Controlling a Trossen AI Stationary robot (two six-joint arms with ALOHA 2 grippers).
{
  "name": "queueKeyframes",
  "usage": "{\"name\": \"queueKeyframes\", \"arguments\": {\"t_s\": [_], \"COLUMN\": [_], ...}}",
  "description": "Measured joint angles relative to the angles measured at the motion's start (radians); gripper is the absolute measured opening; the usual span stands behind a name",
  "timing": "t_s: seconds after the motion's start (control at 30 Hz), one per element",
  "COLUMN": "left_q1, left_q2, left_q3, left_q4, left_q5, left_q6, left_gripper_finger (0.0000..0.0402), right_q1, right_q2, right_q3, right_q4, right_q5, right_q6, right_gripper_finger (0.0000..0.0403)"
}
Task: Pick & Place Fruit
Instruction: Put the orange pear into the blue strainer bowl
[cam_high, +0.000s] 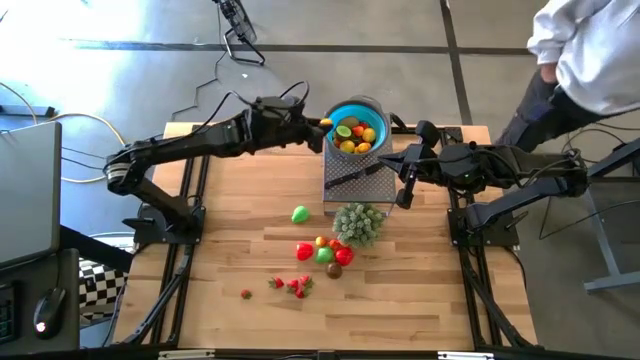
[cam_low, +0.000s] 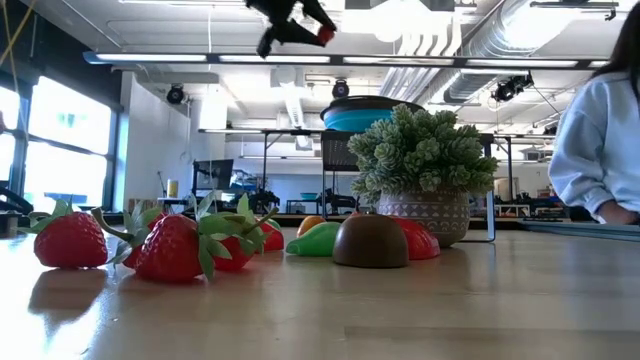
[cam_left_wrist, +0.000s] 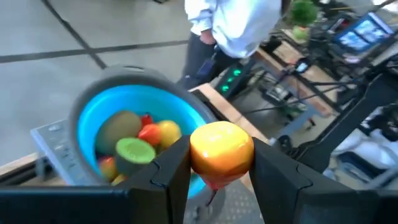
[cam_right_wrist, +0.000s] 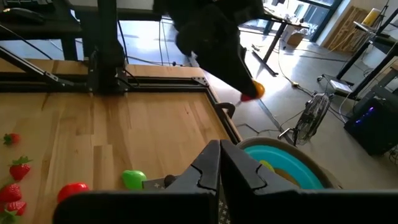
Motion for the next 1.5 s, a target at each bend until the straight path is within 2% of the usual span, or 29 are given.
{"name": "queueKeyframes", "arguments": {"t_s": [0.1,0.53,0.73,0.93,1.4,1.5], "left_q1": [0.039,0.132,0.129,0.129,0.129,0.129], "left_q2": [0.045,0.164,0.193,0.193,0.194,0.194], "left_q3": [0.000,0.000,-0.001,-0.001,-0.001,-0.001], "left_q4": [0.065,0.182,0.179,0.181,0.180,0.180], "left_q5": [0.069,0.219,0.222,0.221,0.202,0.203], "left_q6": [0.001,0.035,0.045,0.146,0.166,0.167], "left_gripper_finger": [0.0141,0.0141,0.0141,0.0141,0.0141,0.0151], "right_q1": [-0.001,-0.044,-0.082,-0.098,-0.098,-0.098], "right_q2": [0.000,0.000,0.000,0.000,0.000,0.000], "right_q3": [0.000,0.000,0.000,0.000,0.000,0.000], "right_q4": [0.000,-0.001,-0.001,-0.002,-0.003,-0.003], "right_q5": [0.000,0.000,0.000,-0.002,-0.004,-0.004], "right_q6": [0.000,-0.002,0.001,0.005,0.005,0.006], "right_gripper_finger": [0.0004,0.0004,0.0004,0.0004,0.0004,0.0004]}}
